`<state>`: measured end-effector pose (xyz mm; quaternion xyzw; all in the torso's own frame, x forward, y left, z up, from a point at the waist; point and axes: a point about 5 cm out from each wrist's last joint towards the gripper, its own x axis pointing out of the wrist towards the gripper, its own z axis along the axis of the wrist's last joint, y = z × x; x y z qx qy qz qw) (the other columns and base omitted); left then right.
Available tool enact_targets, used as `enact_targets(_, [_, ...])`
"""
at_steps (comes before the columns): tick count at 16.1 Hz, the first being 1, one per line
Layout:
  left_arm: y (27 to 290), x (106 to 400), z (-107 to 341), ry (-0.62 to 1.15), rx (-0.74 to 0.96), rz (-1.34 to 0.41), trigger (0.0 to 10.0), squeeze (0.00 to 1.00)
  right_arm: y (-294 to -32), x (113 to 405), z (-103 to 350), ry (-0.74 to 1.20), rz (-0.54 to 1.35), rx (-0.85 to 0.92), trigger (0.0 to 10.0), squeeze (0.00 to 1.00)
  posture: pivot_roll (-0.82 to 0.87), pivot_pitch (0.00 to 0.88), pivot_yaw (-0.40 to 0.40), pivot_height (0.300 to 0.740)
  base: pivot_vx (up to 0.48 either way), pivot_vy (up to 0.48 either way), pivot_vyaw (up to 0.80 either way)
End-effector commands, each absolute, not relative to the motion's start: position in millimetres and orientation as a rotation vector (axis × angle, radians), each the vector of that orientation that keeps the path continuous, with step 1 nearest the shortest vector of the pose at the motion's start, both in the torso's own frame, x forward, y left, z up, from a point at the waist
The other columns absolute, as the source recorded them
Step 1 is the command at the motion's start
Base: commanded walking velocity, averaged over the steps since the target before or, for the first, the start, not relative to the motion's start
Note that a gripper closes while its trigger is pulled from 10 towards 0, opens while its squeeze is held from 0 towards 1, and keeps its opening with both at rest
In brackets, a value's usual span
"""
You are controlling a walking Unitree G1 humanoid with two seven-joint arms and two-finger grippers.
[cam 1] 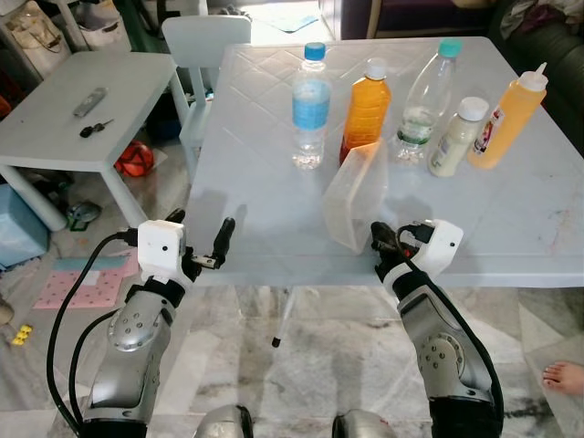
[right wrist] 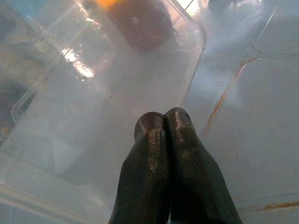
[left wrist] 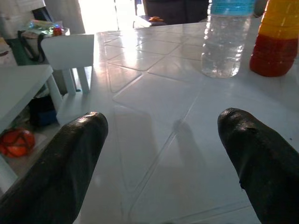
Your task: Restocking fridge
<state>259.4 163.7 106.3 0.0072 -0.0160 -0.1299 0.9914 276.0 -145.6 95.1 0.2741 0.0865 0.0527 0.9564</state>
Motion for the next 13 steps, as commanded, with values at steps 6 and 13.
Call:
enact_targets(6, [165.4, 261.2, 105.7, -0.038, 0.024, -0.236, 10.0, 0.0, -129.2, 278.8, 129.5, 0.045, 0.231, 0.382, 10.0, 0.0, -0.05, 0.076, 0.044, 0.74, 0.0, 0.0, 0.0])
enact_targets(13, [163.9, 262.6, 104.2, -0.037, 0.019, -0.232, 10.0, 0.0, -134.0, 289.5, 162.0, -0.067, 0.302, 0.216, 10.0, 0.0, -0.05, 0.072, 0.038, 0.74, 0.0, 0.0, 0.0])
